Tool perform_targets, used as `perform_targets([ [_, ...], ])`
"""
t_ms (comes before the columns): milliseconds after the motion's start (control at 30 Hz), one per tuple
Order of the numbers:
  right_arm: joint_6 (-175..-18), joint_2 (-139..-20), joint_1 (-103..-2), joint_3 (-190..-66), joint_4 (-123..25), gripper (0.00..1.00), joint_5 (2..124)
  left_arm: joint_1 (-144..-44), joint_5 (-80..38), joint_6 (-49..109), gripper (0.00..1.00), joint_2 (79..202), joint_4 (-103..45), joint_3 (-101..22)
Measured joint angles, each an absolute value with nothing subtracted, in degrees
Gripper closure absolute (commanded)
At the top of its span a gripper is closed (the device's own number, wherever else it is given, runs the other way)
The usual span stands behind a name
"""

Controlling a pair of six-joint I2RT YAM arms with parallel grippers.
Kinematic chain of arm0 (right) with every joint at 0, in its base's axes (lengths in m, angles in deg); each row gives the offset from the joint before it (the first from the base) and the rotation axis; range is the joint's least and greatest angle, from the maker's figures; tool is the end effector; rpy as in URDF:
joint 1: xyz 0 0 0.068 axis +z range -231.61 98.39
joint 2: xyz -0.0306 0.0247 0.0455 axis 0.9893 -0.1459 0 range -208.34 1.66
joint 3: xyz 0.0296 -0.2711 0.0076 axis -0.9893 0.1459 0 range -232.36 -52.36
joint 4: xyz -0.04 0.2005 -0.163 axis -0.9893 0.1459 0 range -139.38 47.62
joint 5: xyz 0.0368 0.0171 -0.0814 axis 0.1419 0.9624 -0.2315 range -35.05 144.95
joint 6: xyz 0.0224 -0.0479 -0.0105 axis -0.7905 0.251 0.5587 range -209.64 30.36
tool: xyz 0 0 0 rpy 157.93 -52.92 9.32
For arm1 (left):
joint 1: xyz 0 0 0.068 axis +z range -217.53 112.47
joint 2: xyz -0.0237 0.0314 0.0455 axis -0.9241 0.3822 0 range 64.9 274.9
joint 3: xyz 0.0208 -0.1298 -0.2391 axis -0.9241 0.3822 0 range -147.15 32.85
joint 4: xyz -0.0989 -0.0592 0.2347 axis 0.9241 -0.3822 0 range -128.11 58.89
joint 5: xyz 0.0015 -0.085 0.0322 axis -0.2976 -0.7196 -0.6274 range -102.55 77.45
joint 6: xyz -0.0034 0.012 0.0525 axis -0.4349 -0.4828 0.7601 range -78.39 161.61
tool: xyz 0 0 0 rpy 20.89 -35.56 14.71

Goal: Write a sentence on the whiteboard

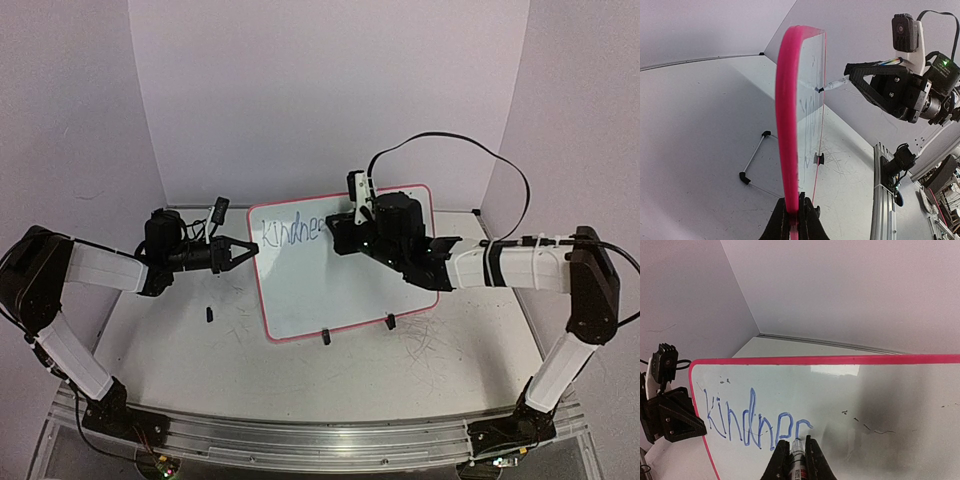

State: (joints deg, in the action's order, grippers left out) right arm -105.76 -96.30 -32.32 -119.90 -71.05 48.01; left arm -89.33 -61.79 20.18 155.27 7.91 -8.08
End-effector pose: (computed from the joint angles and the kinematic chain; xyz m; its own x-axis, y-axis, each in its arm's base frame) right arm 0.2683 0.3051 0.2861 -0.2824 0.0943 -0.9546 -0.6206 0.7409 0.2568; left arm 0.2891 -0.1447 0.2128 -0.4976 -0.0580 -0.8655 0.8082 0.3314 -0.4869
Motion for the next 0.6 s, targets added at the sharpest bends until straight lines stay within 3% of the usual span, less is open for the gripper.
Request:
perform_targets([
  [600,-106.52,-94.24,-31.69,-116.82,-70.16,1.0,44.71,-89.33,-61.9,20.19,1.0,155.27,7.93,-8.1],
])
